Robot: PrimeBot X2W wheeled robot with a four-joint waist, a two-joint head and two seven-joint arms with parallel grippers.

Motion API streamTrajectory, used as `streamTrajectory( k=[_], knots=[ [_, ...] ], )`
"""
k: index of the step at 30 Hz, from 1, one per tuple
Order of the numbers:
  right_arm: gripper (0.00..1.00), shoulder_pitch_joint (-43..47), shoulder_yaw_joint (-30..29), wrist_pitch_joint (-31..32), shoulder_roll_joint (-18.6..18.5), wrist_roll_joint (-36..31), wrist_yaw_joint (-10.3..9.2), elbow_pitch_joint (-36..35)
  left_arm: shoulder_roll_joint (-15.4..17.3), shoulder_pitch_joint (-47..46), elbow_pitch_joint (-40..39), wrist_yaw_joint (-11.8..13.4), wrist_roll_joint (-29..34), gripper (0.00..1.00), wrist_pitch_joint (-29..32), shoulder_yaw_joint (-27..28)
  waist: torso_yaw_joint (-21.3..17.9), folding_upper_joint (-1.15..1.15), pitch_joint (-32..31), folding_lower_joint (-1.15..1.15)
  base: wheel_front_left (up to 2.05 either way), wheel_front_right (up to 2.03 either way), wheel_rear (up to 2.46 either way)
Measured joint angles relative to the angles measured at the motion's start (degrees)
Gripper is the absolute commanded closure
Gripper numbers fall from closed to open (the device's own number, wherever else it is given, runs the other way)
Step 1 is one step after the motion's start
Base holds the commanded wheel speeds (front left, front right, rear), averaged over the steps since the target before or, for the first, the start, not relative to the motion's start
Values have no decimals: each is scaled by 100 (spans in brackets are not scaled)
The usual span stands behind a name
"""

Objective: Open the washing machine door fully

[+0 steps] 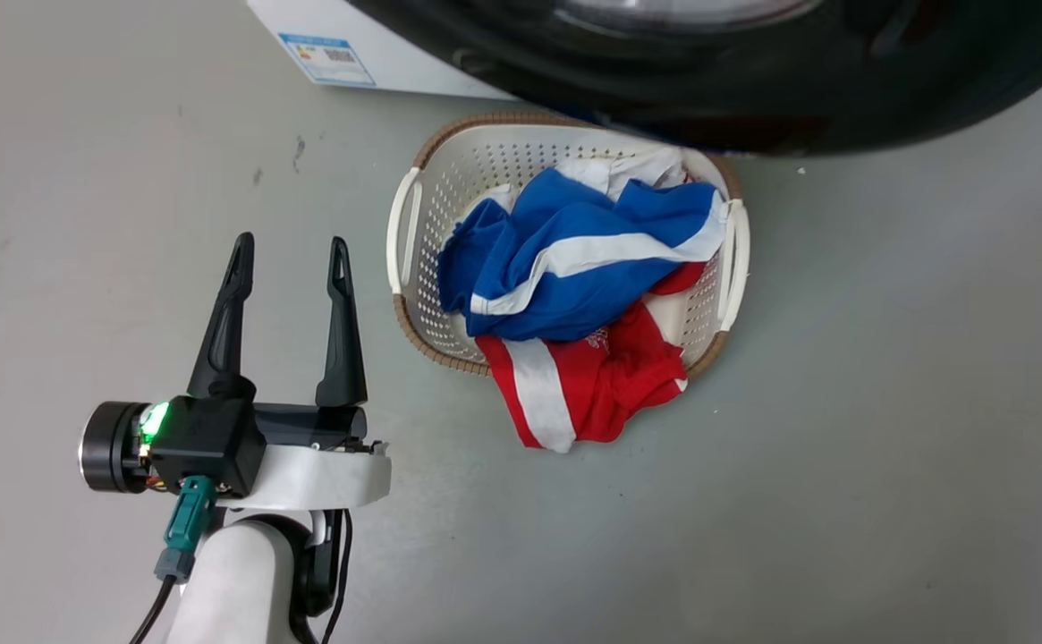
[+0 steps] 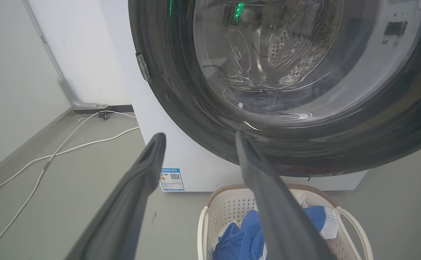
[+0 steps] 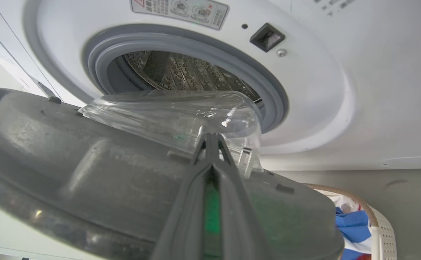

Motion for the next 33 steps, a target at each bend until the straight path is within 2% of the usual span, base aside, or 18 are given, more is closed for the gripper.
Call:
streamTrajectory(
  k=[6,11,20,33],
  knots=[
    [100,829,118,46,151,175,-24,-647,1,130,35,-48,46,0,0,54,-98,0,-263,0,0,0,0],
    [100,1475,341,104,455,356,5,-1280,2,274,49,-79,80,0,0,105,-138,0,-484,0,0,0,0],
    [100,2629,591,108,560,485,4,-2259,-2,470,71,-104,120,0,0,153,-165,0,-813,0,0,0,0],
    [100,3666,1210,11,1039,592,4,-2733,0,627,170,-134,158,0,0,149,-131,0,-1210,0,0,0,0]
  ],
)
